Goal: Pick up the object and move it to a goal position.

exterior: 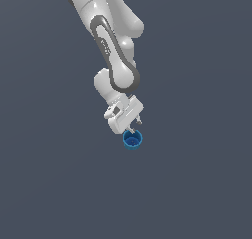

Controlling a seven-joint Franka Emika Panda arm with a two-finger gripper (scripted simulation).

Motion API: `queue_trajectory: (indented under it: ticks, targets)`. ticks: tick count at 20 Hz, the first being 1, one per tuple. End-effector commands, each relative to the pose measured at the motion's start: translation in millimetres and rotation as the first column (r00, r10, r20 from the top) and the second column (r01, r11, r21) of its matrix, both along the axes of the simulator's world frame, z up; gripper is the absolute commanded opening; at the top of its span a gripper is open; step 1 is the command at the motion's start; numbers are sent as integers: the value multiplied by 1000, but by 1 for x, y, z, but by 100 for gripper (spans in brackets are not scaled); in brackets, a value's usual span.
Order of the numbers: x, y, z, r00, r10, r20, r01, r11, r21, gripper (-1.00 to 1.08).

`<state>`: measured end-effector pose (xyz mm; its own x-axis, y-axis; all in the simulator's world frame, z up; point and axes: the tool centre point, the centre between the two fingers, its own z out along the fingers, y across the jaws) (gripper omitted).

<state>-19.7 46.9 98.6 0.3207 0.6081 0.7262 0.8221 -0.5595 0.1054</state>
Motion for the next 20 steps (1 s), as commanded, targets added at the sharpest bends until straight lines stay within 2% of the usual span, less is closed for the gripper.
queue_trajectory:
  ticks: [1, 20]
  targets:
    - [-1, -1, -1, 1000, 2, 13, -2, 1000, -6, 28]
    - [-6, -10, -5, 1000, 3, 27, -2, 1000, -28, 28]
